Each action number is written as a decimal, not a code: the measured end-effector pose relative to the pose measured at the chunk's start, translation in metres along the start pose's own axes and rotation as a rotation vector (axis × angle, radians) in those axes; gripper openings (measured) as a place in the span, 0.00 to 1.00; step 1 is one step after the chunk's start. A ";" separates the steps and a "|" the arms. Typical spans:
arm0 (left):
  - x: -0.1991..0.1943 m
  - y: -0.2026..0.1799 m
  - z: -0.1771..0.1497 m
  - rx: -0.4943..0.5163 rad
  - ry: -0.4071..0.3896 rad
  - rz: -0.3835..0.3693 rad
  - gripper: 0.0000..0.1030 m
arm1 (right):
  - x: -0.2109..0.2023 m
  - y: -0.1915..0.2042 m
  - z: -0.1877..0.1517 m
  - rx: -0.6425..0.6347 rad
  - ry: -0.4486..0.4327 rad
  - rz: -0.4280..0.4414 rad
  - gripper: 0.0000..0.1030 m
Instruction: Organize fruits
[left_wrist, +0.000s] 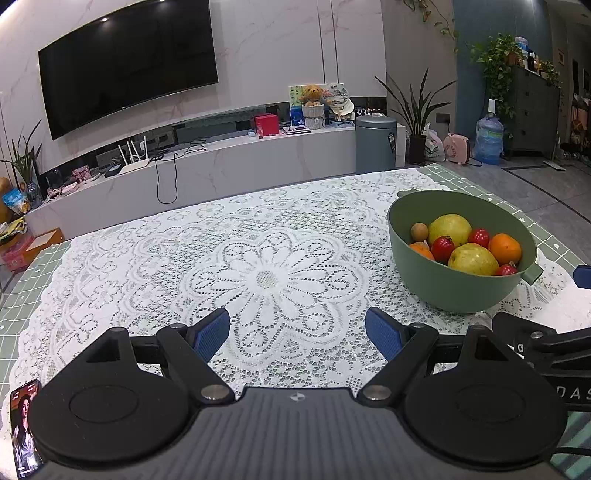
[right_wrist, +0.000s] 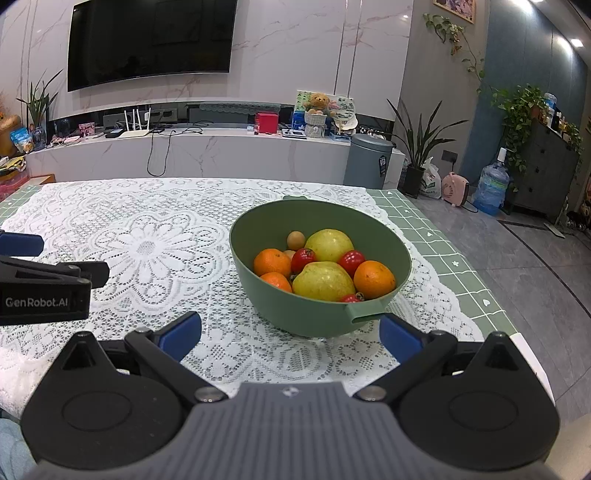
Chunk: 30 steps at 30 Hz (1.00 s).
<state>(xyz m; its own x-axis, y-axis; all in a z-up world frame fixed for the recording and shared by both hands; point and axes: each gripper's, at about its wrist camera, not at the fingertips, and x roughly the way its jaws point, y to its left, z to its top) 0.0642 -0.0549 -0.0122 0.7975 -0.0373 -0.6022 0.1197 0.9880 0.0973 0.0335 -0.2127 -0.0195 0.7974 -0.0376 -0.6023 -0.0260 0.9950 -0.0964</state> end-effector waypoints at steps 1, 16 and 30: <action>0.000 0.000 0.000 0.000 0.000 0.000 0.95 | 0.000 0.000 0.000 0.001 0.000 0.000 0.96; -0.001 0.000 0.000 0.000 0.000 0.001 0.95 | 0.001 0.000 -0.001 0.006 0.004 0.005 0.96; -0.002 0.001 -0.001 0.000 -0.001 0.003 0.95 | -0.001 0.001 -0.001 0.012 0.001 0.006 0.96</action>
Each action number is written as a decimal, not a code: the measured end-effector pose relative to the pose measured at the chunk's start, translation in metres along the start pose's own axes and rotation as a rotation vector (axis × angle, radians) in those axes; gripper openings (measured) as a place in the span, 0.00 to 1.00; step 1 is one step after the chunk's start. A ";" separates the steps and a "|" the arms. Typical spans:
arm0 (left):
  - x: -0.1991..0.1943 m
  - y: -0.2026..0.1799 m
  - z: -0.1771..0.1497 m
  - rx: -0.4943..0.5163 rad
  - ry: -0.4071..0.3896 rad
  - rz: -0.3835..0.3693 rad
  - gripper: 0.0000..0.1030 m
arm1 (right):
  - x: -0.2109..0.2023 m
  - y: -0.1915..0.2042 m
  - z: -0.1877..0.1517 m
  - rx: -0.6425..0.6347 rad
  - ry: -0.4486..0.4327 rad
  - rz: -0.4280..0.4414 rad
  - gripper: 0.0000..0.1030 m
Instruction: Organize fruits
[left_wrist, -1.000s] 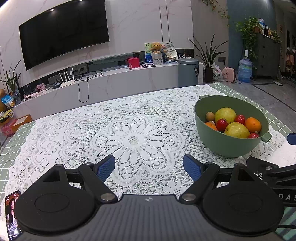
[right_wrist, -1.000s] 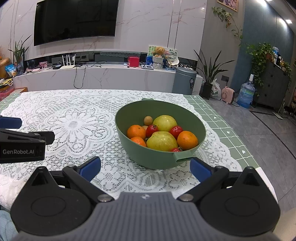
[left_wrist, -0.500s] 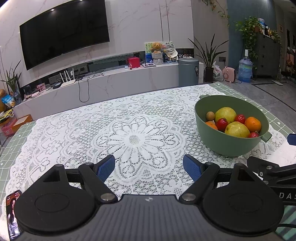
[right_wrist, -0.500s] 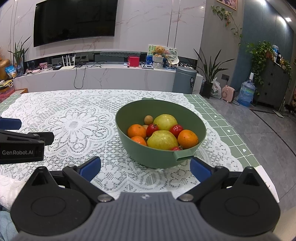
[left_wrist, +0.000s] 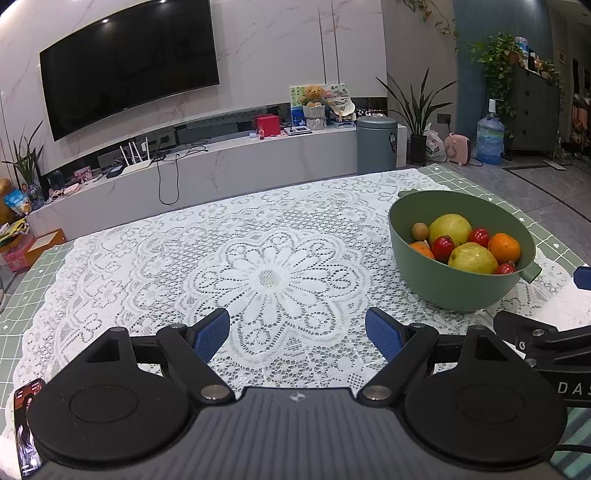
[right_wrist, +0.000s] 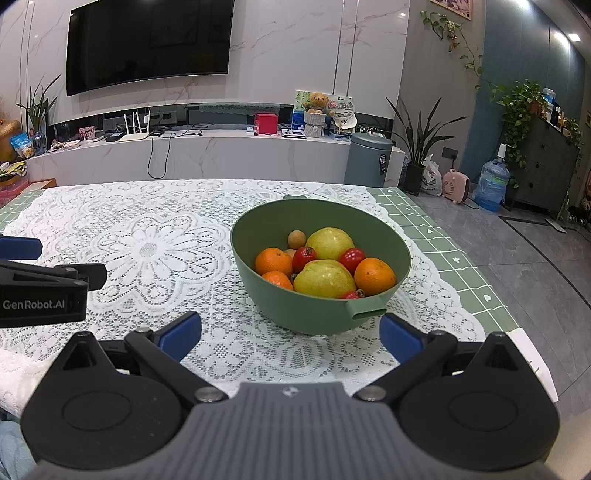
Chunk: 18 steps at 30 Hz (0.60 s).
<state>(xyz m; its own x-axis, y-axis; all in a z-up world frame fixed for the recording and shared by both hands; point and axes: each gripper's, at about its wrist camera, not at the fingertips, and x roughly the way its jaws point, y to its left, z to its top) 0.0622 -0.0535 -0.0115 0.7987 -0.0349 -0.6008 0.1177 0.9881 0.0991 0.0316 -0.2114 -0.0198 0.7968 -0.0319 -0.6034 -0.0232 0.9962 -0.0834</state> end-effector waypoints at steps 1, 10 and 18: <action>0.000 0.000 0.000 -0.001 0.001 -0.001 0.95 | 0.000 0.000 0.000 0.000 0.000 0.000 0.96; 0.000 0.000 0.000 0.000 0.000 -0.001 0.95 | -0.002 0.000 0.001 0.004 0.003 0.002 0.96; -0.006 0.003 0.001 -0.006 -0.005 -0.005 0.95 | -0.002 0.000 0.002 0.008 0.012 0.006 0.96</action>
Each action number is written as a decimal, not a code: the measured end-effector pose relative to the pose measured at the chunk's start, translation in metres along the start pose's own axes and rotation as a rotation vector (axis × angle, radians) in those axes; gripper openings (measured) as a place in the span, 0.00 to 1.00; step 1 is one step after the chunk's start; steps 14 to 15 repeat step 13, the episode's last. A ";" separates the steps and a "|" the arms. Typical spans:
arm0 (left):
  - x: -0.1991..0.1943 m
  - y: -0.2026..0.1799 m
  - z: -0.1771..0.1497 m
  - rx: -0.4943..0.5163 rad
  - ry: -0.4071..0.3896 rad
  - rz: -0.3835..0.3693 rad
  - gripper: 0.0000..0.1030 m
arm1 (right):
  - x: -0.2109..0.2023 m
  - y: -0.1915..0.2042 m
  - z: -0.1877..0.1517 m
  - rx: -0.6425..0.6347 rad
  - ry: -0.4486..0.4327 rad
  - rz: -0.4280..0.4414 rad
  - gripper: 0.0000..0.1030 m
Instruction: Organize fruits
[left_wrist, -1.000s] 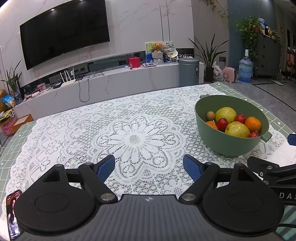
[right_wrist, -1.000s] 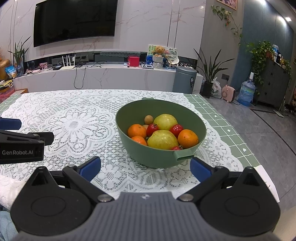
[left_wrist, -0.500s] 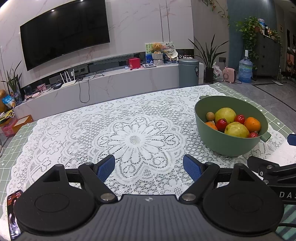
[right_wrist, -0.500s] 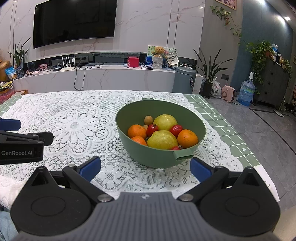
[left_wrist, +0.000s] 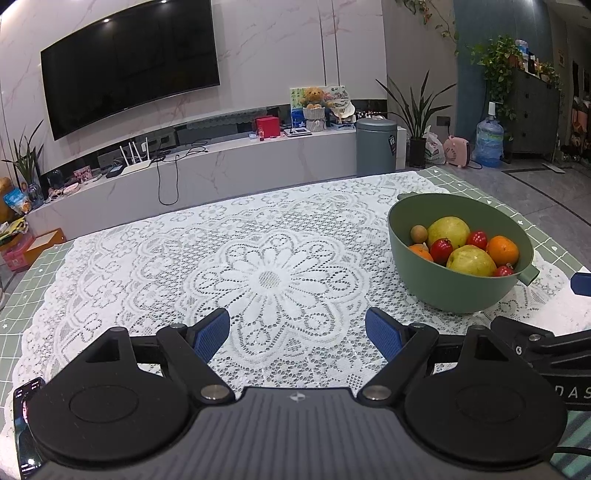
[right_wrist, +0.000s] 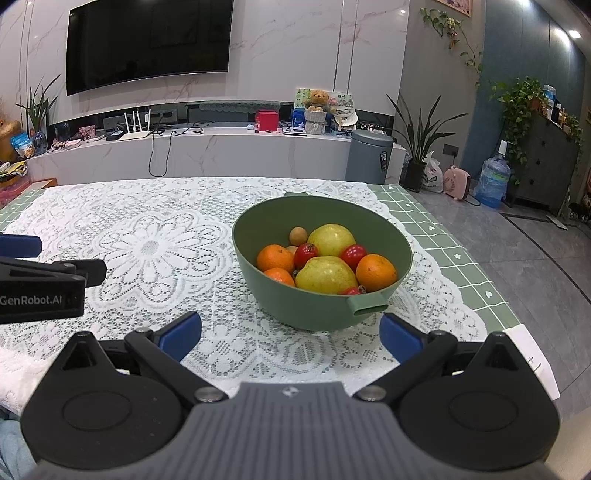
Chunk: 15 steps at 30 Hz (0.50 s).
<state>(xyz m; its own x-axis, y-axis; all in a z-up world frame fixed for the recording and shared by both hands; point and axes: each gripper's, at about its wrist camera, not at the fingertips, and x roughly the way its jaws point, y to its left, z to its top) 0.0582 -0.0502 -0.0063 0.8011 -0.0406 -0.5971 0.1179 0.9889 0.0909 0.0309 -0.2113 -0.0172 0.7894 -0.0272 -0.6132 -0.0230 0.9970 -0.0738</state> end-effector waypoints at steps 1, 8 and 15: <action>-0.001 -0.001 0.000 0.001 -0.001 0.002 0.95 | 0.000 0.000 0.000 0.001 0.001 0.001 0.96; 0.001 -0.001 0.000 -0.001 -0.001 -0.004 0.95 | 0.000 0.000 0.000 0.001 0.004 0.002 0.96; 0.001 0.002 -0.001 -0.010 -0.004 -0.004 0.95 | 0.002 0.001 -0.001 0.001 0.009 0.004 0.96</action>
